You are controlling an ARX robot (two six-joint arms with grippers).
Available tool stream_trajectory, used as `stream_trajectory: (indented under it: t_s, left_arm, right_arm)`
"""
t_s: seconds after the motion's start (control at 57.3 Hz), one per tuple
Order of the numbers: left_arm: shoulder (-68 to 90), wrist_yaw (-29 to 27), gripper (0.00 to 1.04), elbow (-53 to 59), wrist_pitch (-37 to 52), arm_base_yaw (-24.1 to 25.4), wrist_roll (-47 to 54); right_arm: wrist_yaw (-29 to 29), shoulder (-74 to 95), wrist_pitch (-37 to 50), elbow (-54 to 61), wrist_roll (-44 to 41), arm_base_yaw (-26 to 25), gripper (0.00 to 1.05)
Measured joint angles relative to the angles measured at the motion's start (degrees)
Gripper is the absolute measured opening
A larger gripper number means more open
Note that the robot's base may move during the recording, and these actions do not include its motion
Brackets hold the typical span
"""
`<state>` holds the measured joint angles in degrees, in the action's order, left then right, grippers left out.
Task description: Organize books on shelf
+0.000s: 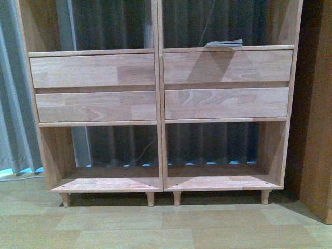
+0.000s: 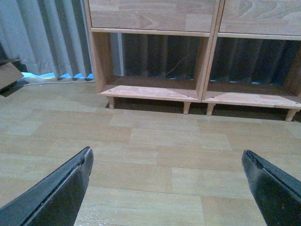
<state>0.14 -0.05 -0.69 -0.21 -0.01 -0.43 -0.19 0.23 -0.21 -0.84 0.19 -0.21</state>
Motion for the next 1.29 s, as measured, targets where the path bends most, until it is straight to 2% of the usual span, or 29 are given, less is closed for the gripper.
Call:
stream_trajectory:
  t_s: [1.292]
  left_arm:
    - [0.0, 0.0, 0.97, 0.0, 0.0, 0.0, 0.0]
  right_arm:
    - [0.0, -0.1, 0.0, 0.0, 0.0, 0.0, 0.98]
